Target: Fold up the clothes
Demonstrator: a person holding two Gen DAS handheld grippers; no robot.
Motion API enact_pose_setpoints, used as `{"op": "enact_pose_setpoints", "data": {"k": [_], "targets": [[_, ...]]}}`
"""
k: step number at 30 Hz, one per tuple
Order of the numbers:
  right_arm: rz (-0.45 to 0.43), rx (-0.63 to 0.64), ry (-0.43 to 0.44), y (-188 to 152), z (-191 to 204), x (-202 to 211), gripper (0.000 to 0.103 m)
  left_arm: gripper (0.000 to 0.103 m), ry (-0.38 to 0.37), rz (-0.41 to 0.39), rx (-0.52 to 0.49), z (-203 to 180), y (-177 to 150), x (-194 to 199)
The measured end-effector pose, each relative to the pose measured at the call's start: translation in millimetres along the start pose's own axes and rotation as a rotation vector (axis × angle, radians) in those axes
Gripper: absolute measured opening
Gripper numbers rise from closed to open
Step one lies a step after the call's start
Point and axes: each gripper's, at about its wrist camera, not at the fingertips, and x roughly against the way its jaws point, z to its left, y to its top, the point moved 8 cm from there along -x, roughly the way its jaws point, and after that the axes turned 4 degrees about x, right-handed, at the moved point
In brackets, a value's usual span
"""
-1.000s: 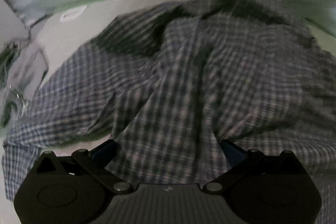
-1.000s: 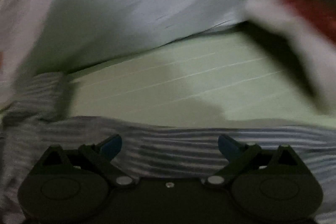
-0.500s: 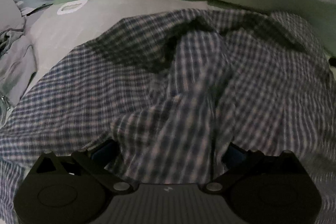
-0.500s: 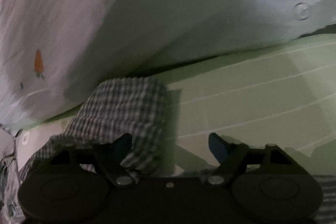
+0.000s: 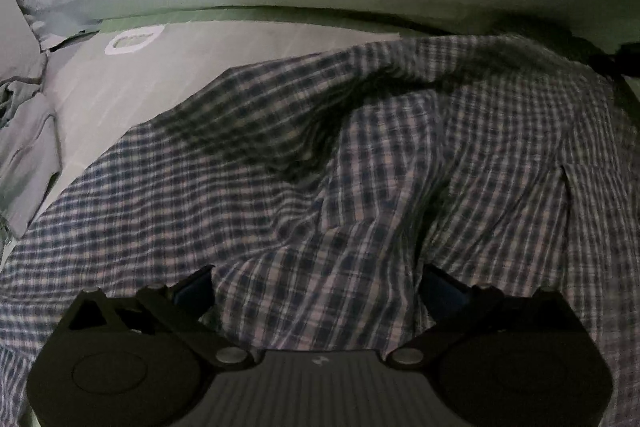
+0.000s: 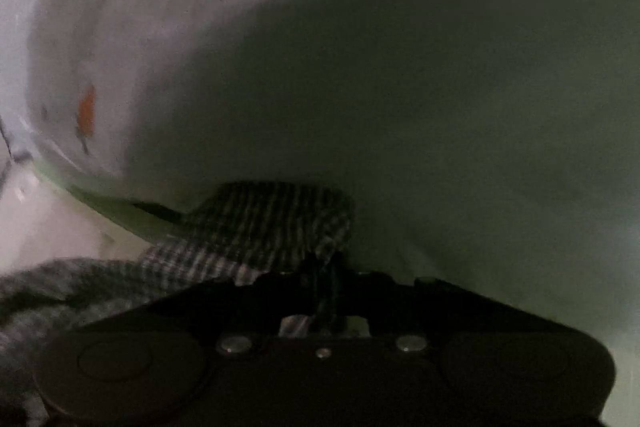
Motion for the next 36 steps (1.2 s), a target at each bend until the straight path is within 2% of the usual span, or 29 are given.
{"op": "enact_pose_setpoints", "data": {"k": [2, 3, 5, 6, 7, 9, 13, 17, 21, 26, 32, 36], "targets": [[0.037, 0.042, -0.045, -10.5, 2.8, -10.1, 0.009, 0.103, -0.004, -0.002, -0.001, -0.6, 3.1, -2.2], [0.055, 0.061, -0.068, -15.5, 3.8, -14.5, 0.016, 0.103, -0.008, -0.002, -0.007, -1.0, 4.3, -3.0], [0.058, 0.037, -0.131, -19.3, -4.5, -7.7, 0.039, 0.103, -0.014, -0.003, -0.016, -0.8, 5.6, -3.8], [0.058, 0.024, -0.162, -21.2, -8.8, -3.5, 0.058, 0.103, -0.016, -0.002, -0.018, -0.8, 6.0, -3.8], [0.036, -0.001, -0.184, -22.8, -14.2, 12.3, 0.073, 0.103, -0.016, 0.001, -0.017, -1.1, 6.3, -3.5], [-0.008, -0.052, -0.226, -26.1, -25.1, 44.0, 0.085, 0.103, -0.016, 0.007, -0.016, -1.7, 6.8, -3.1], [-0.064, -0.118, -0.248, -51.7, -38.6, 117.2, 0.094, 0.103, -0.017, 0.037, 0.01, -1.7, 4.2, 3.2], [-0.018, -0.198, -0.28, -121.5, -27.7, 188.2, 0.097, 0.103, -0.041, 0.004, 0.097, 11.5, -5.8, 33.0], [0.063, -0.288, -0.301, -207.3, -3.9, 248.6, 0.097, 0.103, -0.035, -0.021, 0.116, 27.8, -30.5, 73.0], [0.137, -0.315, -0.28, -278.4, 38.4, 285.3, 0.097, 0.103, 0.002, -0.029, 0.097, 52.1, -79.1, 116.8], [0.194, -0.278, -0.227, -308.7, 78.8, 291.4, 0.098, 0.103, 0.053, -0.001, 0.157, 91.4, -137.2, 148.2], [0.197, -0.26, -0.269, -316.9, 88.9, 294.7, 0.103, 0.103, 0.072, -0.003, 0.18, 122.7, -163.4, 164.2]]}}
